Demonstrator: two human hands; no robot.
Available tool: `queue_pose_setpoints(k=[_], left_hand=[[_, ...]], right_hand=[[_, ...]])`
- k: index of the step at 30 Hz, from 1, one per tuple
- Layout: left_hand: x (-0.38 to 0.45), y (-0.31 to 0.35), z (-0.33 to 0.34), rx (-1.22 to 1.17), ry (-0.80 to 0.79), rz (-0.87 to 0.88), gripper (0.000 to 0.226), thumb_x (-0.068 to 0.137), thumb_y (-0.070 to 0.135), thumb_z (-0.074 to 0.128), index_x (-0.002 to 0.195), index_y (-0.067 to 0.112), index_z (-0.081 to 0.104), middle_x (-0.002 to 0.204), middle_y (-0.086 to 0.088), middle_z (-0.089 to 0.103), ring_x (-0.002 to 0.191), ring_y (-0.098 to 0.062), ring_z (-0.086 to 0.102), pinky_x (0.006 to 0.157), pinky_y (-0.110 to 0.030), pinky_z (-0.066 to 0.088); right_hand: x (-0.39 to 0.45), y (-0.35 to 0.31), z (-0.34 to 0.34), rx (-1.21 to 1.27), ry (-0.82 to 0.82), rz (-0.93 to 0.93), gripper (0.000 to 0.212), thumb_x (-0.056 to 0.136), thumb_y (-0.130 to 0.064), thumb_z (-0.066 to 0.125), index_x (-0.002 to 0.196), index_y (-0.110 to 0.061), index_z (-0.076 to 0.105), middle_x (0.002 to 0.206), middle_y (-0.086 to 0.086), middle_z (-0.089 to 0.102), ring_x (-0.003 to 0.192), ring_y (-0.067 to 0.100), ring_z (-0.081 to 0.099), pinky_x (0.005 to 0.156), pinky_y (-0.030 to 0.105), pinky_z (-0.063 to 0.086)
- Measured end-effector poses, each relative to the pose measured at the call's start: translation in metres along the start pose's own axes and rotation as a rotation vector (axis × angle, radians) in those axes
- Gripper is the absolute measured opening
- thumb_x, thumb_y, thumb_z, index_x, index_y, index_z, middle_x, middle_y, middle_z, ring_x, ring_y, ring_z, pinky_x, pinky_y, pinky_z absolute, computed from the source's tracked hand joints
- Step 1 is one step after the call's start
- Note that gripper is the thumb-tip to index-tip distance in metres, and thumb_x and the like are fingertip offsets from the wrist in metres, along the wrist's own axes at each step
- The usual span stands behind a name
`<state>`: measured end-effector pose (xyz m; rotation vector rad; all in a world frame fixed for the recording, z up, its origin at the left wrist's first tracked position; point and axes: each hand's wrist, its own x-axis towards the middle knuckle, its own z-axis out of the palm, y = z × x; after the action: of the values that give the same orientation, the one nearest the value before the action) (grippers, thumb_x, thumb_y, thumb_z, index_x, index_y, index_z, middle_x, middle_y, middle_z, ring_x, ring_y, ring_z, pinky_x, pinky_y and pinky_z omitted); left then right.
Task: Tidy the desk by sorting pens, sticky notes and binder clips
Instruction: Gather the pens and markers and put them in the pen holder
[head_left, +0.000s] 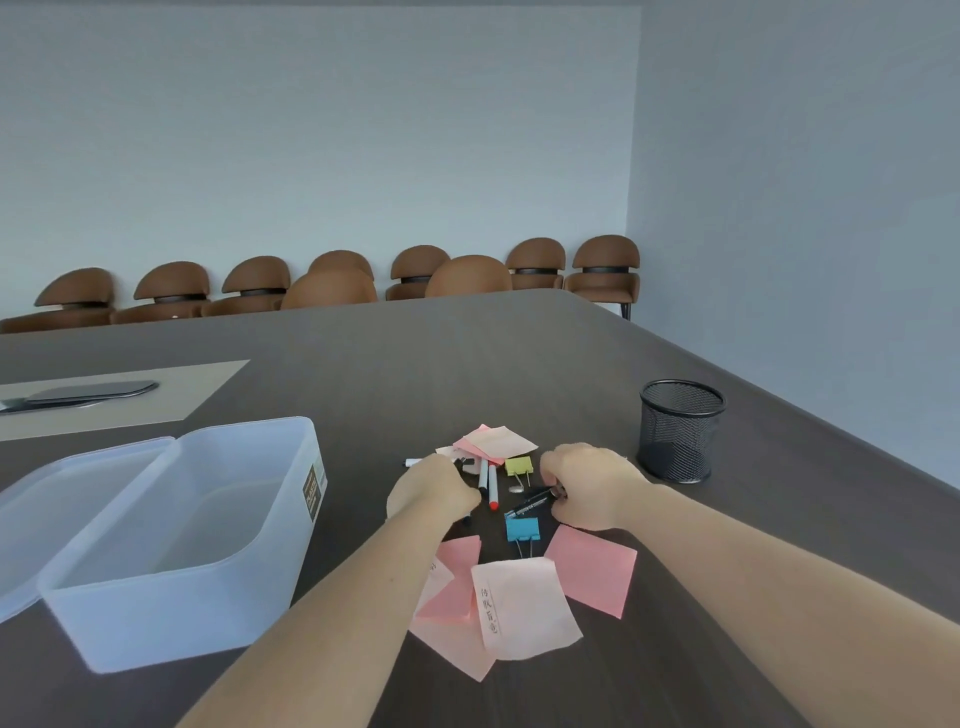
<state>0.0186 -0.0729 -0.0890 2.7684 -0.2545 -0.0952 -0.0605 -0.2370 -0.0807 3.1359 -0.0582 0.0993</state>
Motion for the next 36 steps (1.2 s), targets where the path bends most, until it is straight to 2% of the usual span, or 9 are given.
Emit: queue_pose_setpoints(k=[4, 10, 12, 15, 19, 22, 25, 30, 36], left_hand=[[0.002, 0.001, 0.001, 0.036, -0.045, 0.015, 0.027, 0.085, 0.029, 0.052, 0.063, 0.015, 0.046, 0.060, 0.002, 0.048, 0.069, -0.020, 0.053, 0.054, -0.024, 0.036], [0.004, 0.001, -0.012, -0.174, -0.024, -0.092, 0.019, 0.089, 0.025, 0.041, 0.096, 0.013, 0.054, 0.079, -0.004, 0.055, 0.075, -0.022, 0.054, 0.065, -0.028, 0.040], [0.012, -0.001, -0.017, -0.383, -0.006, -0.135, 0.021, 0.089, 0.018, 0.041, 0.101, 0.008, 0.054, 0.071, -0.006, 0.051, 0.064, -0.023, 0.050, 0.062, -0.027, 0.040], [0.029, -0.004, -0.023, -0.523, 0.070, -0.120, 0.026, 0.091, 0.007, 0.037, 0.113, 0.004, 0.050, 0.076, -0.011, 0.051, 0.061, -0.024, 0.048, 0.052, -0.024, 0.040], [0.045, -0.009, -0.026, -0.352, 0.151, -0.002, 0.020, 0.094, 0.007, 0.038, 0.111, 0.004, 0.048, 0.092, -0.014, 0.056, 0.084, -0.032, 0.054, 0.070, -0.037, 0.042], [0.057, -0.016, -0.025, -0.157, 0.151, 0.047, 0.019, 0.095, 0.016, 0.043, 0.108, 0.007, 0.054, 0.075, -0.003, 0.049, 0.077, -0.026, 0.054, 0.066, -0.032, 0.040], [0.064, -0.019, -0.020, -0.043, 0.131, 0.112, 0.013, 0.092, 0.021, 0.051, 0.099, 0.012, 0.057, 0.077, -0.003, 0.053, 0.074, -0.023, 0.055, 0.064, -0.030, 0.041], [0.073, -0.014, -0.013, 0.141, 0.067, 0.175, 0.014, 0.079, 0.005, 0.054, 0.085, 0.016, 0.051, 0.077, -0.001, 0.052, 0.073, -0.022, 0.053, 0.062, -0.029, 0.040], [0.075, -0.002, -0.020, 0.441, 0.012, 0.246, 0.009, 0.078, 0.011, 0.060, 0.082, 0.016, 0.053, 0.077, -0.002, 0.054, 0.073, -0.024, 0.055, 0.064, -0.029, 0.045]], right_hand=[[0.005, -0.005, 0.006, 0.107, 0.152, 0.092, 0.014, 0.087, -0.024, 0.050, 0.093, -0.014, 0.042, 0.087, 0.005, 0.058, 0.076, 0.026, 0.048, 0.067, 0.030, 0.035], [0.026, -0.022, 0.000, 0.437, 0.288, 0.273, 0.017, 0.089, -0.012, 0.041, 0.101, -0.006, 0.052, 0.077, 0.005, 0.056, 0.081, 0.033, 0.061, 0.068, 0.036, 0.041], [0.035, -0.027, -0.007, 0.577, 0.260, 0.348, 0.018, 0.088, -0.012, 0.040, 0.098, -0.006, 0.053, 0.075, 0.005, 0.055, 0.081, 0.032, 0.061, 0.071, 0.040, 0.048], [0.043, -0.037, -0.015, 0.695, 0.178, 0.399, 0.010, 0.086, -0.010, 0.038, 0.090, -0.009, 0.047, 0.071, 0.002, 0.047, 0.081, 0.030, 0.053, 0.067, 0.035, 0.041], [0.048, -0.050, -0.021, 0.676, 0.062, 0.400, 0.020, 0.090, -0.013, 0.041, 0.106, -0.009, 0.052, 0.084, 0.005, 0.052, 0.079, 0.025, 0.052, 0.067, 0.030, 0.041], [0.055, -0.057, -0.018, 0.613, -0.036, 0.404, 0.029, 0.090, -0.013, 0.050, 0.117, -0.004, 0.055, 0.074, 0.003, 0.051, 0.062, 0.015, 0.051, 0.059, 0.027, 0.046], [0.065, -0.061, -0.013, 0.518, -0.085, 0.397, 0.034, 0.087, -0.011, 0.058, 0.120, -0.005, 0.055, 0.090, 0.007, 0.056, 0.076, 0.021, 0.057, 0.075, 0.031, 0.054], [0.076, -0.063, -0.009, 0.419, -0.196, 0.366, 0.041, 0.081, -0.024, 0.068, 0.117, -0.010, 0.054, 0.108, 0.008, 0.064, 0.083, 0.022, 0.062, 0.082, 0.030, 0.056], [0.080, -0.062, -0.012, 0.352, -0.235, 0.370, 0.050, 0.083, -0.016, 0.058, 0.131, -0.011, 0.048, 0.096, 0.006, 0.058, 0.080, 0.022, 0.060, 0.077, 0.029, 0.053]])
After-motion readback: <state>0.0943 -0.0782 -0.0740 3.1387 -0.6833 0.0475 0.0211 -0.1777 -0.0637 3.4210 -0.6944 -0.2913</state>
